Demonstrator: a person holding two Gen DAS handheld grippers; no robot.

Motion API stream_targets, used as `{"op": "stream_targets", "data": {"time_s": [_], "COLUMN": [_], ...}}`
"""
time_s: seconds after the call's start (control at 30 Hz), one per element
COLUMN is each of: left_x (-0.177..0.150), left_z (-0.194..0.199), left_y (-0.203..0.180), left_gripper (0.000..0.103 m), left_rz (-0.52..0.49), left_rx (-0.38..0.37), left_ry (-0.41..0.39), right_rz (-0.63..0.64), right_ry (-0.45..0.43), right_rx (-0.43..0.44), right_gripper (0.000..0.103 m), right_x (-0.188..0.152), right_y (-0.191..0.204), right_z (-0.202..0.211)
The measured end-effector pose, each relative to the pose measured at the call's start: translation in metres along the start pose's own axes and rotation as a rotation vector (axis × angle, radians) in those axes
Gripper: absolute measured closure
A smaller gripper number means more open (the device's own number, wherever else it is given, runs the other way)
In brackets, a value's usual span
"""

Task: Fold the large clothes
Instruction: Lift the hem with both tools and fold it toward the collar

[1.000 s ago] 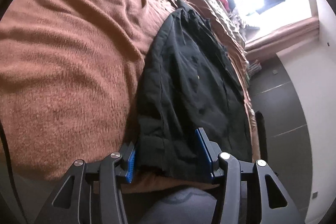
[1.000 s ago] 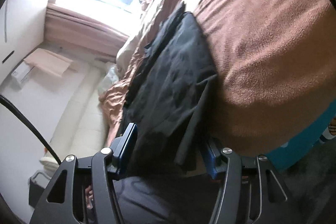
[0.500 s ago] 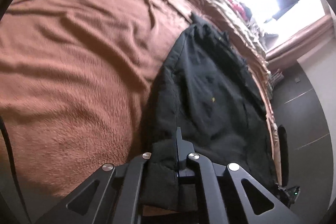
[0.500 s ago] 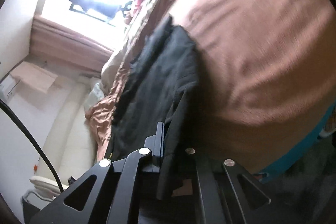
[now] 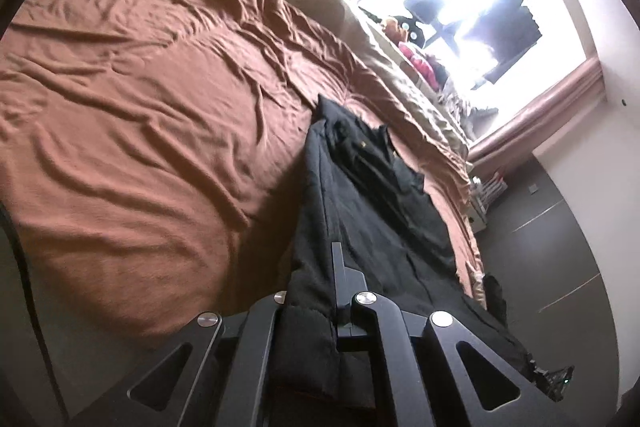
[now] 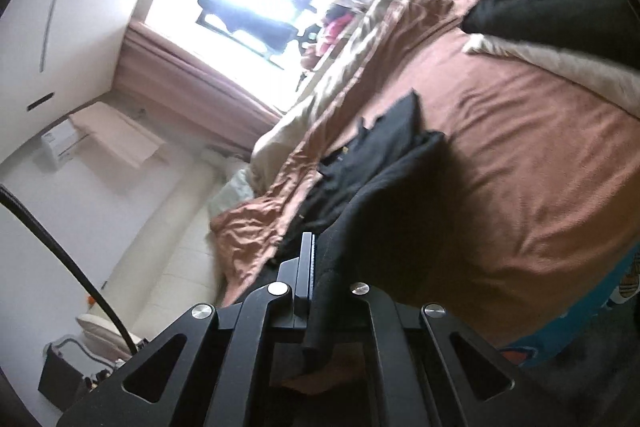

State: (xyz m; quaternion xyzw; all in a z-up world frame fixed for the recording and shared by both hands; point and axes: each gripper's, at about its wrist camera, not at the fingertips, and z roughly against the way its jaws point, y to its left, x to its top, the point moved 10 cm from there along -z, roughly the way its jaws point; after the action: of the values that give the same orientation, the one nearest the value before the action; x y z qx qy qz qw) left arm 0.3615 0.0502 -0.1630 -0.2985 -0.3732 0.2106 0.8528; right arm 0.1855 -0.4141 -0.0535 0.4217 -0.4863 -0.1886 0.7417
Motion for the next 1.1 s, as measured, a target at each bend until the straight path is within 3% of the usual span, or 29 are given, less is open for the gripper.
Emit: {"op": "stream_targets", "data": {"time_s": [0.33,0.5,0.67,0.87,1.1], "left_x": [-0.001,-0.019,-0.037,-0.031,0.009], "left_z": [0.106,0.168,0.204,0.208,0.178], "left_y": [-0.020,-0.031,-0.035,-0.045,-0.067], "left_gripper": [0.101,0.101,0.100,0.100,0.100], "left_rz": [-0.010,-0.038,-0.041,-0.068,-0.101], "left_rx": [-0.051,-0.086,-0.115,-0.124,-0.121], "left_ry": [-0.096,-0.142,-0.160,-0.162,-0.169], "right_rz": [0.082,0.116,0.126,0.136,0.145], "right_ry": [-0.034,-0.042,-0.039,-0.047,-0.068], "right_rx": [0.100,0.131,0.141,0.116,0.078], "right_gripper": [0.103,0.103,0.103,0.103,0.103], "right_x": [-0.022,-0.038,-0.047,-0.035,0.000], "right_y": [0.055,0.042,0.029,0.026,0.036], "right_z": [0.067,0.067,0.068,0.067,0.038]}}
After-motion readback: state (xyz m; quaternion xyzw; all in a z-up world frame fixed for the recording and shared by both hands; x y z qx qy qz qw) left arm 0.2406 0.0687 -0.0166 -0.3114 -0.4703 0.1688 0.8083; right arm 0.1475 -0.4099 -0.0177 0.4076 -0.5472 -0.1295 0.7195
